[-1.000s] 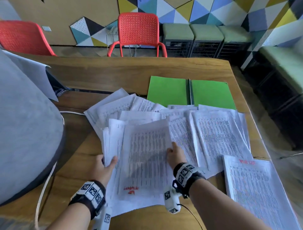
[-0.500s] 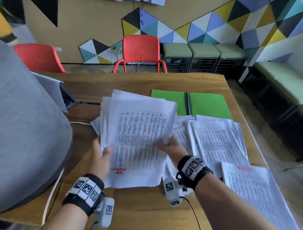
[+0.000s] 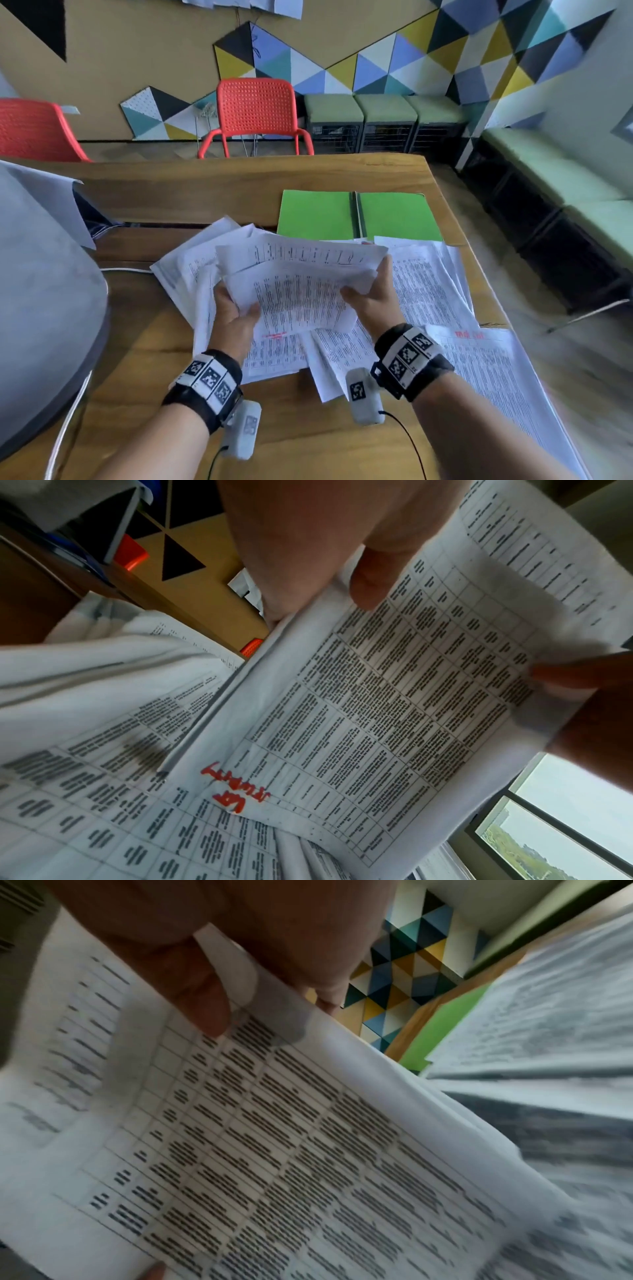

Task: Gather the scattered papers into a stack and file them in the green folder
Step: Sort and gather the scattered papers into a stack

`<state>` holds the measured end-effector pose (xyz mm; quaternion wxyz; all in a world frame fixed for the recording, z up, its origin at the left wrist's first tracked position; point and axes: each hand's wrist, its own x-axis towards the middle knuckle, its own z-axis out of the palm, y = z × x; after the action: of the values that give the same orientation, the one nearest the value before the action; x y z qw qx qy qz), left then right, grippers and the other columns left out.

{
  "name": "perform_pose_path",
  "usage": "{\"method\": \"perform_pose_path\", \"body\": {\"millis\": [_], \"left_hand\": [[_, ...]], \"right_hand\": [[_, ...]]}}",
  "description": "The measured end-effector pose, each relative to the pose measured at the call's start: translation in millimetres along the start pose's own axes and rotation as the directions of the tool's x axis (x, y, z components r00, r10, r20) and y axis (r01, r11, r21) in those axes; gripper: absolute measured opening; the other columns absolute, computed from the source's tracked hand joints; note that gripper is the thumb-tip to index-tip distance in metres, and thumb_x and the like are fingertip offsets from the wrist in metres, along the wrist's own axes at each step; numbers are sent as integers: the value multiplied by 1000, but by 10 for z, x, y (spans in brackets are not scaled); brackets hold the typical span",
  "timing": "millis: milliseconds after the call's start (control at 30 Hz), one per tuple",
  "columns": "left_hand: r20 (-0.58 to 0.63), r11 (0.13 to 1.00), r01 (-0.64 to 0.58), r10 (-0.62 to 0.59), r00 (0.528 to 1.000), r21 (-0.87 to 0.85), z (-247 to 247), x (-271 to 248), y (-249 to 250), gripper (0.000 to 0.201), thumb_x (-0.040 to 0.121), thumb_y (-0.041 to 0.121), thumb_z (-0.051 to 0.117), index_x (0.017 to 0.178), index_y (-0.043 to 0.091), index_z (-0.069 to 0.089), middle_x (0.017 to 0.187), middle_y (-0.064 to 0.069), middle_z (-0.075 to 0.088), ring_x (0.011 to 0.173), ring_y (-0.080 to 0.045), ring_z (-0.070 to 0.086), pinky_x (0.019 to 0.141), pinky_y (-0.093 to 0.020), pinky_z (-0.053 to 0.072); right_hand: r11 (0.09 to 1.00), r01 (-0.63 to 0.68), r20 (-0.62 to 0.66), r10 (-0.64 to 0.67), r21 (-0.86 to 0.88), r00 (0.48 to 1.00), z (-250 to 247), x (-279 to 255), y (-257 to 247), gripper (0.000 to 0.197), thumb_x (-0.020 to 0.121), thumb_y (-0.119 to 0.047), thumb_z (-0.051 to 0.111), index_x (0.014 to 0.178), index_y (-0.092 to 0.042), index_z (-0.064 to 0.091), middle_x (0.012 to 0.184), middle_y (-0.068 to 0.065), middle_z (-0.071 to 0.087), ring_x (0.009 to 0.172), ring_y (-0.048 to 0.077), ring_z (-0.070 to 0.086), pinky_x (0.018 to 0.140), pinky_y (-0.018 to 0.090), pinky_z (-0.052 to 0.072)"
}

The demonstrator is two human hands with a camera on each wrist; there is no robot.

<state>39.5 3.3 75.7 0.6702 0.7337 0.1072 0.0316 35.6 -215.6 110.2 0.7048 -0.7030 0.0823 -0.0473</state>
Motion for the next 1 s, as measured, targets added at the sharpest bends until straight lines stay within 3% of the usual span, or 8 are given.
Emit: {"method": "perform_pose_path", "body": {"millis": [100, 167, 267, 333, 567, 733, 833, 1000], "left_hand": [[-31, 998, -11, 13, 999, 68, 92, 47, 13, 40, 96, 1, 46, 129, 24, 40, 118, 4, 60, 110, -13, 57, 101, -33, 41], [-35, 988, -42, 48, 998, 149, 134, 62, 80, 38, 97, 4, 44, 132, 20, 42, 116, 4, 58, 109, -15, 54, 96, -28, 38], [-27, 982, -58, 64, 998, 181, 148, 92, 178, 31, 93, 5, 50, 121, 18, 46, 109, 1, 59, 105, -20, 56, 90, -31, 40], [-8, 986, -51, 52, 999, 159, 117, 114, 173, 36, 90, 7, 51, 120, 26, 49, 111, -1, 62, 107, -21, 58, 95, -37, 44], [-17, 994, -18, 20, 1000, 109, 42, 100, 110, 28, 94, 9, 50, 115, 27, 51, 99, 7, 63, 93, -9, 60, 83, -29, 45], [-10, 998, -19, 20, 1000, 65, -2, 80, 143, 33, 95, 5, 49, 122, 24, 54, 105, 12, 64, 97, -2, 59, 79, -19, 41], [-15, 998, -26, 27, 1000, 64, -31, 75, 130, 31, 95, 4, 50, 122, 17, 56, 105, 6, 65, 97, -8, 60, 82, -21, 43], [16, 999, -44, 44, 999, 30, -22, 83, 133, 36, 94, 2, 51, 116, 30, 53, 106, 8, 65, 102, -10, 61, 90, -27, 43]], "right_hand": [[927, 328, -4, -334, -182, 942, -24, 45, -193, 75, 76, 5, 62, 132, -35, 32, 128, 13, 49, 119, 24, 52, 103, 55, 43], [714, 514, 63, -555, -475, 830, -6, 107, -344, 78, 75, 3, 63, 140, -22, 29, 132, 11, 46, 124, 23, 45, 108, 51, 38], [297, 499, 273, -562, -814, 781, 61, 94, -639, 78, 80, -14, 62, 148, -21, 24, 146, 4, 37, 133, 21, 35, 113, 49, 28], [186, 504, 373, -473, -844, 799, 97, 100, -706, 76, 85, -19, 58, 150, -22, 21, 152, -1, 32, 141, 20, 26, 116, 57, 17], [7, 546, 507, -359, -838, 783, 323, 177, -636, 75, 81, -15, 58, 149, -21, 25, 154, -2, 30, 143, 22, 27, 112, 67, 12], [-82, 606, 598, -307, -791, 740, 489, 189, -763, 84, 78, -8, 46, 153, -17, 9, 161, 0, 13, 150, 22, 5, 110, 72, 2], [-89, 635, 640, -169, -767, 749, 559, 191, -709, 81, 81, -9, 44, 153, -16, 8, 159, 1, 21, 150, 23, 7, 109, 73, -2], [-125, 638, 648, -208, -760, 732, 614, 213, -611, 78, 84, -8, 47, 152, -20, 11, 142, 2, 44, 143, 28, 27, 108, 74, 5]]}}
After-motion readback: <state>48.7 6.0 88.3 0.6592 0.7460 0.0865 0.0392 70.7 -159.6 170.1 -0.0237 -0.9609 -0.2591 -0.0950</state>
